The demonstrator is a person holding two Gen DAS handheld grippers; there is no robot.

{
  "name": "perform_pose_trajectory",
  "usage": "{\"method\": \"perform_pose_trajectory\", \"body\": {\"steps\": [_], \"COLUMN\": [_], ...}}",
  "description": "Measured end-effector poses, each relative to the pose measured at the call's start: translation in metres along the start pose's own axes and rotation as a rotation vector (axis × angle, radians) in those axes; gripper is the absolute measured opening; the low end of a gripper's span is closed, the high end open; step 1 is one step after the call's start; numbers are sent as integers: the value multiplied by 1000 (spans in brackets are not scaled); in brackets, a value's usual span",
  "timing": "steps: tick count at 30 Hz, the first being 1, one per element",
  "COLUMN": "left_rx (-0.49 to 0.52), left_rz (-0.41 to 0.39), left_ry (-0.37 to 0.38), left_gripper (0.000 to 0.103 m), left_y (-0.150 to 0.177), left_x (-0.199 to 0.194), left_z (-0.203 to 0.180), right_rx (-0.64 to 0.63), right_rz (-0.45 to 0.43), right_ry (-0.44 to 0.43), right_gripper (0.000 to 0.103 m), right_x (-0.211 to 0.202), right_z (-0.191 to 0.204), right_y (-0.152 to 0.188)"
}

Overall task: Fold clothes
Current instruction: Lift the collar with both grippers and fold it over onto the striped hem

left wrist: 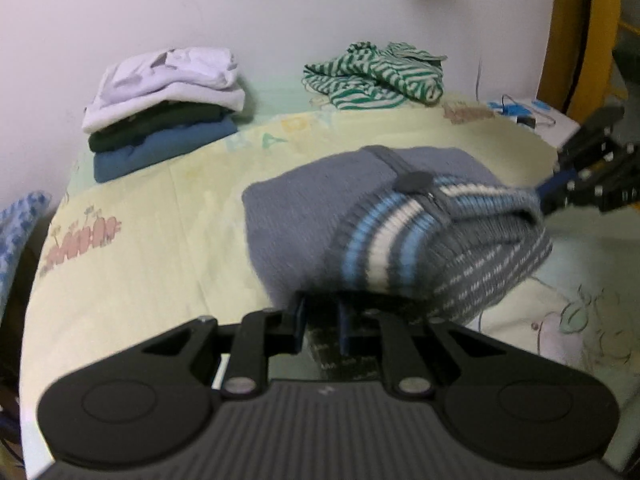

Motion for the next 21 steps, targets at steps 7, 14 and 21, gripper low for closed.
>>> {"method": "perform_pose_trajectory", "body": {"steps": [7,14,21], "left_rx": [124,293,396], "left_rz": [-5,-30,-23], "left_ry": [-39,-39,-27], "left_gripper": [16,30,47], "left_y": [-4,-12,-18], "left_x": [3,-6,-10], "left_z": [-9,-24,-31], "right_rx": [-308,-591,-471], "right_rz": [-123,-113,-129], "right_ry": [84,68,93], "right_gripper": [50,50,51], "right_x": [-16,6,24], "right_z": [38,79,77], "right_y": [-14,-4,-20]}}
Point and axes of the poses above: each gripper's, at about its wrist camera, not at the fingertips, and x roughly the way its jaws point, z to its left, y to its underside, the point moved 3 cm from there along x, roughly the way its jaws point, and after that the axes turned 12 degrees about -z, right-handed, at the moved point
